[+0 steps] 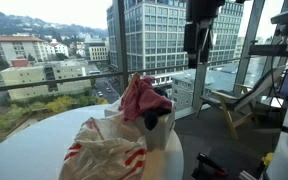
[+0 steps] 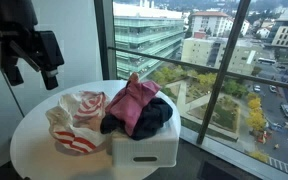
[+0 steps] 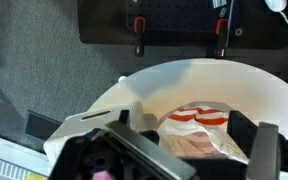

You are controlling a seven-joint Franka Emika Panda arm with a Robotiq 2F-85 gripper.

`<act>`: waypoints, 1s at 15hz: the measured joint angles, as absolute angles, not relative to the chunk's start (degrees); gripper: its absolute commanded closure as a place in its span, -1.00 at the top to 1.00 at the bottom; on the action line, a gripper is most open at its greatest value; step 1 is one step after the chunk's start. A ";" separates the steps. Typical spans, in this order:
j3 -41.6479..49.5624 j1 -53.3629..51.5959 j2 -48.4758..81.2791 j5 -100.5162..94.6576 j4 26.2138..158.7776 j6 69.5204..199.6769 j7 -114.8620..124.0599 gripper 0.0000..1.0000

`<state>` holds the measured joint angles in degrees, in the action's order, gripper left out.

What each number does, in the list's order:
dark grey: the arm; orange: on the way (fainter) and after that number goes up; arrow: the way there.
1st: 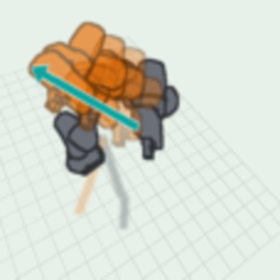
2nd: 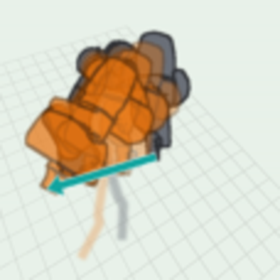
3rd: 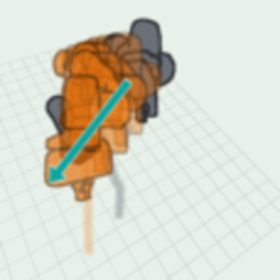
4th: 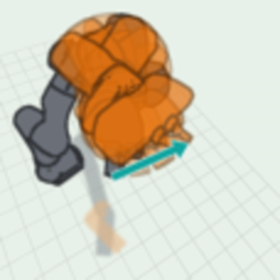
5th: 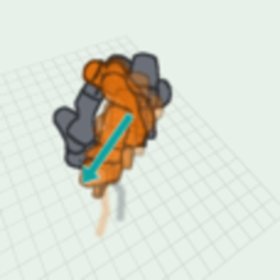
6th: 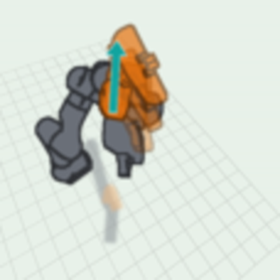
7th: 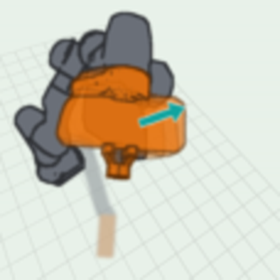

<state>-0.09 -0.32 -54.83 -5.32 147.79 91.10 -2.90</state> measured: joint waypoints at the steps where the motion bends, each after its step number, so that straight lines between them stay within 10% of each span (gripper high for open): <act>1: -0.09 -0.32 -54.86 -5.32 147.59 91.14 -2.90 1.00; 7: -0.04 -0.39 -54.72 -5.28 148.75 93.75 -2.81 1.00; 15: 3.35 3.68 -39.46 -8.97 154.45 128.21 -1.92 1.00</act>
